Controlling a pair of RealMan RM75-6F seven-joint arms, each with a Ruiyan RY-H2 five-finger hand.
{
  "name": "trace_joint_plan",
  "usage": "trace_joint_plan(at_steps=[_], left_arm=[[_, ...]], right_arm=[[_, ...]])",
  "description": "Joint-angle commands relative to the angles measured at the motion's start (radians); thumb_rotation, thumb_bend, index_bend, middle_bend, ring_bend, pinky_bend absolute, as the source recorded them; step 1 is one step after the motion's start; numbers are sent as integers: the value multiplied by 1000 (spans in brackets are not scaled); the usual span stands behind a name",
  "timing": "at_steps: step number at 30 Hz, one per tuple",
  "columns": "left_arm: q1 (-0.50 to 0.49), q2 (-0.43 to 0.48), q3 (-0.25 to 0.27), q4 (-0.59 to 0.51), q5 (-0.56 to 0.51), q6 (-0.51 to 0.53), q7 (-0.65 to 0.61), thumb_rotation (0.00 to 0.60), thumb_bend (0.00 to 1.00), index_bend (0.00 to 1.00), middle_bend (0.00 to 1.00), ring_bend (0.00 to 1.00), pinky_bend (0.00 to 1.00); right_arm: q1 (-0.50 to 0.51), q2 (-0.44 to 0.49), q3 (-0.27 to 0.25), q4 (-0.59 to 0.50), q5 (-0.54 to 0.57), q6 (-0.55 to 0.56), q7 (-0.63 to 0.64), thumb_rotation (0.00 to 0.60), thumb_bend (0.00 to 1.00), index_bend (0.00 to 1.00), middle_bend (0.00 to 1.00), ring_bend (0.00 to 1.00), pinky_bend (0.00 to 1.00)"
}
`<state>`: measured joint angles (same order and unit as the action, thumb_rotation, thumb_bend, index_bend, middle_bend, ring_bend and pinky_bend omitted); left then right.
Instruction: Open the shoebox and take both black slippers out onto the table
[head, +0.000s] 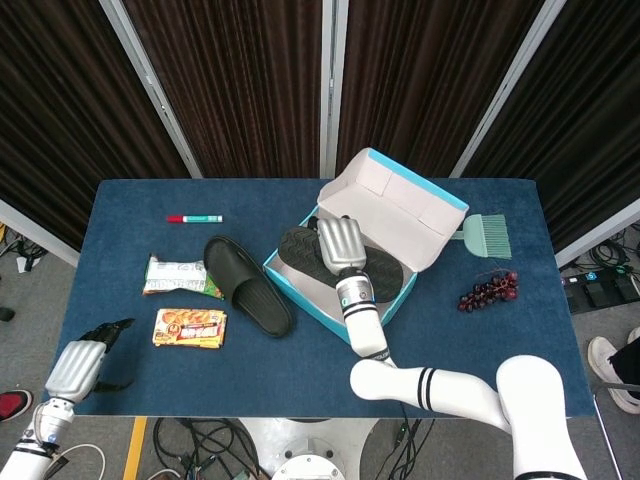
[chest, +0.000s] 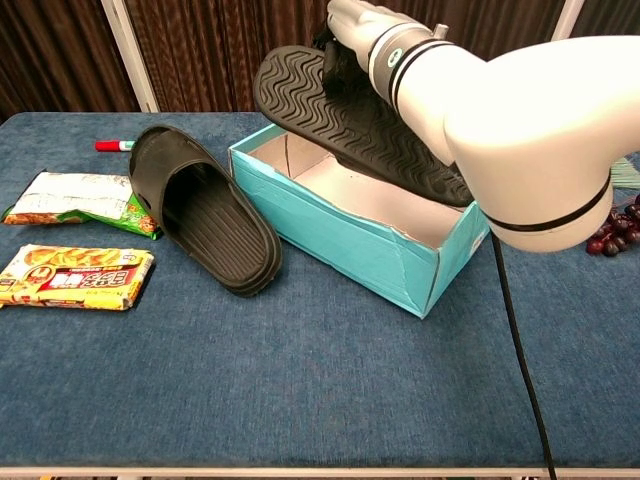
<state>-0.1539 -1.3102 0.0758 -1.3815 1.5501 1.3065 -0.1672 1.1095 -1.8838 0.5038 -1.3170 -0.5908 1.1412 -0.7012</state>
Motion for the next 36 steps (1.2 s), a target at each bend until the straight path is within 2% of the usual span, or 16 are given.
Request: trace_joint_plan(at_steps=[1, 10, 21, 26, 30, 36], left_arm=[[-1, 1, 0, -2, 2, 1, 2, 600, 0, 128, 172, 171, 311], [-5, 12, -5, -17, 0, 2, 17, 600, 0, 128, 172, 171, 311], [-20, 32, -16, -78, 9, 9, 63, 600, 0, 128, 172, 171, 311], [-25, 39, -24, -101, 4, 10, 83, 600, 0, 128, 172, 171, 311], [-26, 48, -30, -115, -1, 15, 94, 600, 0, 127, 172, 171, 311], [-27, 54, -42, -126, -6, 27, 101, 600, 0, 128, 172, 171, 311]], right_arm=[[-1, 10, 8, -14, -5, 8, 6, 600, 707, 509, 779, 575, 394], [-2, 64, 43, -113, -22, 51, 8, 600, 709, 510, 779, 575, 394], [-90, 273, 57, -420, -1, 165, -61, 600, 709, 510, 782, 575, 399], [-167, 394, 16, -574, 14, 206, -81, 600, 709, 510, 783, 576, 401], [-234, 473, -29, -655, -4, 225, -55, 600, 708, 510, 783, 576, 402], [-331, 551, -117, -678, -73, 225, 29, 600, 708, 510, 783, 576, 402]])
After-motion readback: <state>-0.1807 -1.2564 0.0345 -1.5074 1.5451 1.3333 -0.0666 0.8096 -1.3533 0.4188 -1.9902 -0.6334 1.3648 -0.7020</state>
